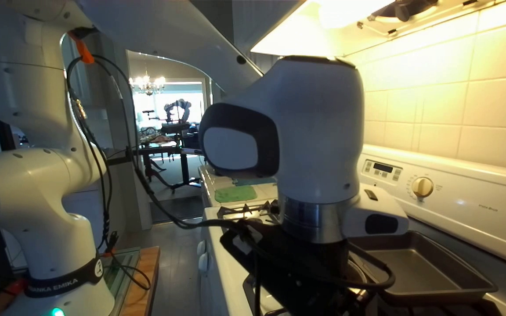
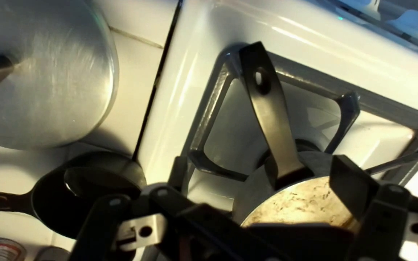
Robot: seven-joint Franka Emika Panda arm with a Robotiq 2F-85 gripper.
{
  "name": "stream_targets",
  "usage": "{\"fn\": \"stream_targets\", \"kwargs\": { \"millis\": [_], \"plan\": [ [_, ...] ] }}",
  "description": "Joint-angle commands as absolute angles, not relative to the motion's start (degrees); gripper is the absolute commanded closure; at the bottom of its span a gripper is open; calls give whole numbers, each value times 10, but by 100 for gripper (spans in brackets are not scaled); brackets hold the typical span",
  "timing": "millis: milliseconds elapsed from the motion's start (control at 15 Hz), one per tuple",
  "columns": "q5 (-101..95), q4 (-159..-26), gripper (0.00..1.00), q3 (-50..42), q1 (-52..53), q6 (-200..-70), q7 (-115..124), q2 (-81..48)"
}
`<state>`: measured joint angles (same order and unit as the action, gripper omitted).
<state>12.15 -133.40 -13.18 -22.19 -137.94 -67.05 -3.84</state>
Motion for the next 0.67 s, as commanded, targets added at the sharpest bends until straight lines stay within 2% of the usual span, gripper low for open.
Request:
{"fn": "stream_targets", "kwargs": {
  "millis": [0,600],
  "plan": [
    [120,-1362,0,-139,-206,-1397,-711,-27],
    [138,-1409,0,-136,-199,-1478,-738,-36]
  ]
}}
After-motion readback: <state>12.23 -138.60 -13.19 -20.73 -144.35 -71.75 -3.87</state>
